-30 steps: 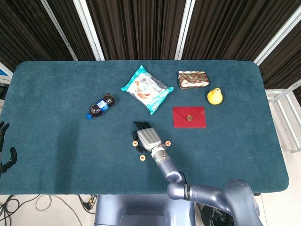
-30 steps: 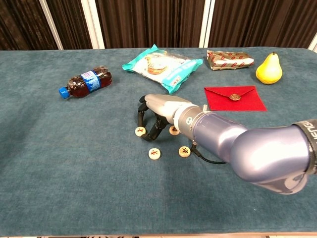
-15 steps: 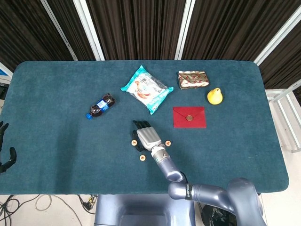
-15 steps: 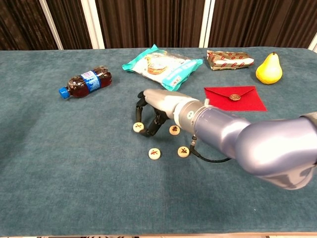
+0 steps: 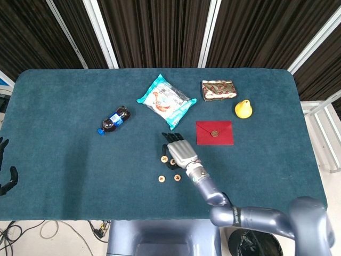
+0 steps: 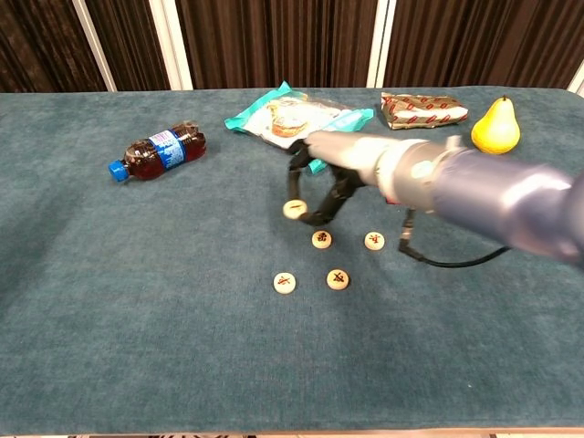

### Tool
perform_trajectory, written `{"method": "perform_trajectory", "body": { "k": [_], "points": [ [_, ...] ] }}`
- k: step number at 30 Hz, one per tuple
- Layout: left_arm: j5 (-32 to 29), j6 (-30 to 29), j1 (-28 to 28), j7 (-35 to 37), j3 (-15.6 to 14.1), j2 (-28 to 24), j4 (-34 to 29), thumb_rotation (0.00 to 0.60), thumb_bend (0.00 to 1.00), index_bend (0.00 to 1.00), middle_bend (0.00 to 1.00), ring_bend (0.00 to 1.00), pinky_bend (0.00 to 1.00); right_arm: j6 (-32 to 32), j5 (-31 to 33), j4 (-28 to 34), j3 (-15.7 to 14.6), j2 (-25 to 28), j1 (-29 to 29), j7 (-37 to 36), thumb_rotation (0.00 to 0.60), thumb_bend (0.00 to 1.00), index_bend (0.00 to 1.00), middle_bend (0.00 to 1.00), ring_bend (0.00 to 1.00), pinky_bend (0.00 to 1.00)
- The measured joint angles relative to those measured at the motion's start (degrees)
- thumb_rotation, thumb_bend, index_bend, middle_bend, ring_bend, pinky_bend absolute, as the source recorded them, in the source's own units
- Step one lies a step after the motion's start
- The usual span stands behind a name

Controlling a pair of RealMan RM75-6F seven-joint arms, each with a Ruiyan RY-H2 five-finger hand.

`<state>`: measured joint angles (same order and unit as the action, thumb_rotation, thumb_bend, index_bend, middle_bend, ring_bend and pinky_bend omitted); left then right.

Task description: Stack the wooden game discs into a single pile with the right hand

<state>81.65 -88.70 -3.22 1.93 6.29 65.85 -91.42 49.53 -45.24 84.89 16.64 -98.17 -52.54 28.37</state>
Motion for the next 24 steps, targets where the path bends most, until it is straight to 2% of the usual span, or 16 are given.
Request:
{"method": "perform_trajectory", "body": {
  "k": [4,8,24],
  "points": [
    [-0.03,-0.13,0.05,0.05,0.06,-0.01,-0.03,0.6,0.58,0.06,0.0,0.0,0.0,1.49,-0.36,2.98,-1.99,3.38,1.78,0.04,0.6,0.44,0.57,0.0,0.0,0.0],
    [-0.08,-0.16,0.09,0.13,0.09,-0.02,-0.04,0.6,0.58,0.06,0.0,0.0,0.0,2.37,-1.19,3.54,-3.33,4.51,3.04,-1.03,0.6,0.44,0.57,0.0,0.0,0.0],
    [0.11,-0.19,0.06,-0.2,0.03,0.07,-0.04,0.6,0.58,0.06,0.0,0.0,0.0,2.05,-1.99,-1.07,-5.68,3.98,4.44,-4.45,0.6,0.44,0.57,0.0,0.0,0.0]
  ]
}}
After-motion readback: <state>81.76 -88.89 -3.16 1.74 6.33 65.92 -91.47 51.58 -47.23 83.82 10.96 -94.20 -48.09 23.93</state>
